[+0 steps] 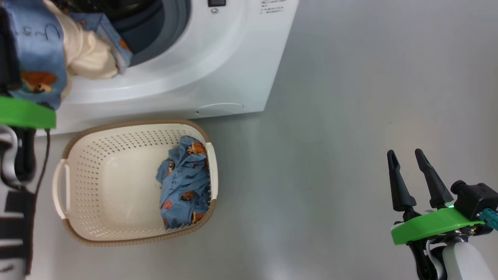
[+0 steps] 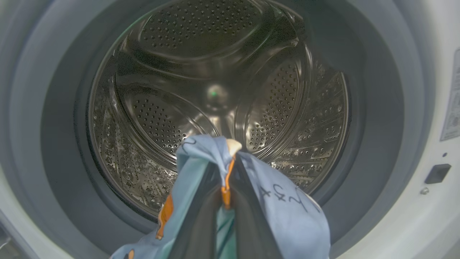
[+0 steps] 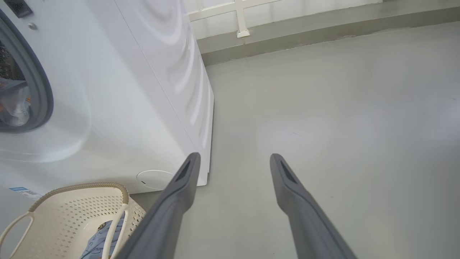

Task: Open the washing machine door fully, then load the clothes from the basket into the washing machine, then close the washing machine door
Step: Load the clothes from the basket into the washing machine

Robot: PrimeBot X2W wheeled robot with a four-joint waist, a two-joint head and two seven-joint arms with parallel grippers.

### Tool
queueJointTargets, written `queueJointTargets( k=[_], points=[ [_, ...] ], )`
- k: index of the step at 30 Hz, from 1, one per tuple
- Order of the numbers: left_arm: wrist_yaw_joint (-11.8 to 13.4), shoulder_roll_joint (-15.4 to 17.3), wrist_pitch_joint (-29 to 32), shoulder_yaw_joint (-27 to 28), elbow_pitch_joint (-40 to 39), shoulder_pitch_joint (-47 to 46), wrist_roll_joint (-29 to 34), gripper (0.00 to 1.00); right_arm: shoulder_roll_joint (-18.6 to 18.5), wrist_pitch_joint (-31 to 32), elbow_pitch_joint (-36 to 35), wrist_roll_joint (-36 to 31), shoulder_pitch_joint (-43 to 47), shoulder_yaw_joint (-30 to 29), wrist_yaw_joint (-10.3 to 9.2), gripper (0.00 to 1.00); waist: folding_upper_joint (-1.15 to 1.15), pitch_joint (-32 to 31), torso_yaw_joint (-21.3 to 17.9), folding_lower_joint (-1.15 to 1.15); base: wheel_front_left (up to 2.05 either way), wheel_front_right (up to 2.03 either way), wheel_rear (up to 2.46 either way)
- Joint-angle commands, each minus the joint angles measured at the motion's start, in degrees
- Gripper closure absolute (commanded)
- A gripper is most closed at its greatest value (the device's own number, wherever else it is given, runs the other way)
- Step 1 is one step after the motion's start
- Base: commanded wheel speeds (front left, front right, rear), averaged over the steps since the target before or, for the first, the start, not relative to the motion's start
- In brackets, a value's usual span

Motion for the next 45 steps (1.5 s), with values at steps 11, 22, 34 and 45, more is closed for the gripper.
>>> queueJointTargets(
  k=[11,22,34,45],
  points=[
    [-0.1,5.5,-0.4,-3.5,18.7,-17.3,-1.6,1.0,1.3,-0.4,-2.1,-0.8,-3.6,3.4,0.08,0.0,0.0,6.5,-4.5,0.0,0.0,0.0,0.0],
    [-0.1,9.1,-0.4,-4.3,26.8,-30.1,-2.5,1.0,2.8,-0.4,-2.5,-0.6,-5.7,5.3,0.08,0.0,0.0,10.3,-7.8,0.0,0.0,0.0,0.0],
    [-0.1,7.8,-0.4,3.6,17.6,-30.1,2.7,0.59,3.5,-0.4,-2.7,-0.9,-6.6,5.5,0.08,0.0,0.0,12.1,-8.0,0.0,0.0,0.0,0.0],
    [-0.1,6.5,-0.4,3.8,21.2,-27.7,3.2,0.0,3.7,-0.4,-2.5,-0.9,-6.8,5.9,0.08,0.0,0.0,11.3,-7.3,0.0,0.0,0.0,0.0]
  ],
)
